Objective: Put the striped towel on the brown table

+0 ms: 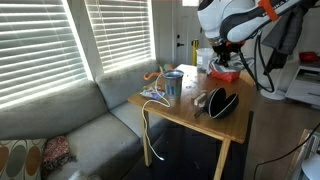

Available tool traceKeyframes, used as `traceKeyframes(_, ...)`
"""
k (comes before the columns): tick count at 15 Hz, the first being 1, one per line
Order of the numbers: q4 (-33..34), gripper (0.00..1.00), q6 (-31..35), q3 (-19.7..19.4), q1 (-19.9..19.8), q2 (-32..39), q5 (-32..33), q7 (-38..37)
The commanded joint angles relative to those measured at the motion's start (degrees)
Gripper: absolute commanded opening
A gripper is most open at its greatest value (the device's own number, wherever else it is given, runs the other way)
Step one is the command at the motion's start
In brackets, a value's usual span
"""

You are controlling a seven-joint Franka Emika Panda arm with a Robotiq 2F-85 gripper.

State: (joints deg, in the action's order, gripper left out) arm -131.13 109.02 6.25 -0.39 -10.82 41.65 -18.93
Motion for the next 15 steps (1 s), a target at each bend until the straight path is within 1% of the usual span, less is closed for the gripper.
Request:
traceKeyframes(1, 1.8, 0.25, -2.8, 0.3, 1.2, 0.7, 2.5, -0.3)
traceKeyframes(2, 2.0, 0.13, -3.1, 0.3, 1.5, 0.6, 2.5, -0.2)
traceKeyframes(4, 2.5, 0.01, -3.9, 0.4, 1.9, 0.6, 2.5, 0.2)
traceKeyframes(7, 2.9, 0.00, -4.7, 0.4, 2.2, 0.4, 2.4, 0.1)
traceKeyframes(8, 2.9, 0.02, -5.1, 0.4, 2.2, -0.1, 2.4, 0.0)
traceKeyframes(15, 1.1, 0.02, -5.5, 1.3, 2.3, -10.2, 7.2, -3.2)
